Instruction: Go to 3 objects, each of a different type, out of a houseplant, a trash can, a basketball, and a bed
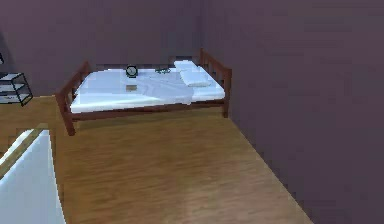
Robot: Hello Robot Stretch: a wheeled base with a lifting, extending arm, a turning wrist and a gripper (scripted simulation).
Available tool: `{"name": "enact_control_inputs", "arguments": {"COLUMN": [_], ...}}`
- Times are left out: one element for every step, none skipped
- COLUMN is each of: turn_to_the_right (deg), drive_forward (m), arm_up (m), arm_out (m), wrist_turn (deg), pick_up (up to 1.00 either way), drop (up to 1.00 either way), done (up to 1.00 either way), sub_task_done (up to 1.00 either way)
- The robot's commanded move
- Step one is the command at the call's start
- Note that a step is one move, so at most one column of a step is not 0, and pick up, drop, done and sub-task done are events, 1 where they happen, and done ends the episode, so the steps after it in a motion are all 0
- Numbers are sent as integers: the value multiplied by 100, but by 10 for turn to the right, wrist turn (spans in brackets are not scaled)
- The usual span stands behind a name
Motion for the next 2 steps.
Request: {"name": "enact_control_inputs", "arguments": {"turn_to_the_right": [-90,0], "drive_forward": [0,100], "arm_up": [0,0], "arm_out": [0,0], "wrist_turn": [0,0], "pick_up": [0,0], "drop": [0,0], "done": [0,0], "sub_task_done": [0,0]}}
